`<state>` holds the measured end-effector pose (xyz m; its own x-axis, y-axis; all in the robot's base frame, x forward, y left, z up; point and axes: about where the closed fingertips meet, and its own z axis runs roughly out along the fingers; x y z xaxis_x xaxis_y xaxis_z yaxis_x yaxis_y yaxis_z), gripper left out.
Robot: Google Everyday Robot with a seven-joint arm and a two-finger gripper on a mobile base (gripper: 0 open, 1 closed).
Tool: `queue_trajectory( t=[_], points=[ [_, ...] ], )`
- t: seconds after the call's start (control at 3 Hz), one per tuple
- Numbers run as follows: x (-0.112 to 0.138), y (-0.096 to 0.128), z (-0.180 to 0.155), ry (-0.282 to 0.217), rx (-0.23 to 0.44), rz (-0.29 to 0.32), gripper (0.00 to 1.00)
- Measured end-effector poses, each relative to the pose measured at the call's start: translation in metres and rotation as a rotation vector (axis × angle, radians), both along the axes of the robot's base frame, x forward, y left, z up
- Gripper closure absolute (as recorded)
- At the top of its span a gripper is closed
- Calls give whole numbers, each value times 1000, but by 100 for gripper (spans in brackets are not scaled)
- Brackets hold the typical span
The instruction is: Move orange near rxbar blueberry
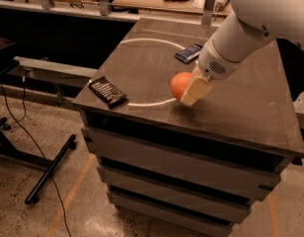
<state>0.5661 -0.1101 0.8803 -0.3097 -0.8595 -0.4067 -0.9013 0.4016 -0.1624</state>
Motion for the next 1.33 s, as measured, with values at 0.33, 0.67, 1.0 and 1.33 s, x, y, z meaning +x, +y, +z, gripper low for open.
queue_trajectory(
  t=[0.33, 0.67, 1.0, 1.33],
  points=[
    [39, -4, 32, -83, 20, -22, 100],
    [40, -5, 32, -84, 21, -24, 100],
    [52, -52, 30, -131, 27, -180, 100],
    [62, -88, 32, -174, 38, -288, 100]
  ],
)
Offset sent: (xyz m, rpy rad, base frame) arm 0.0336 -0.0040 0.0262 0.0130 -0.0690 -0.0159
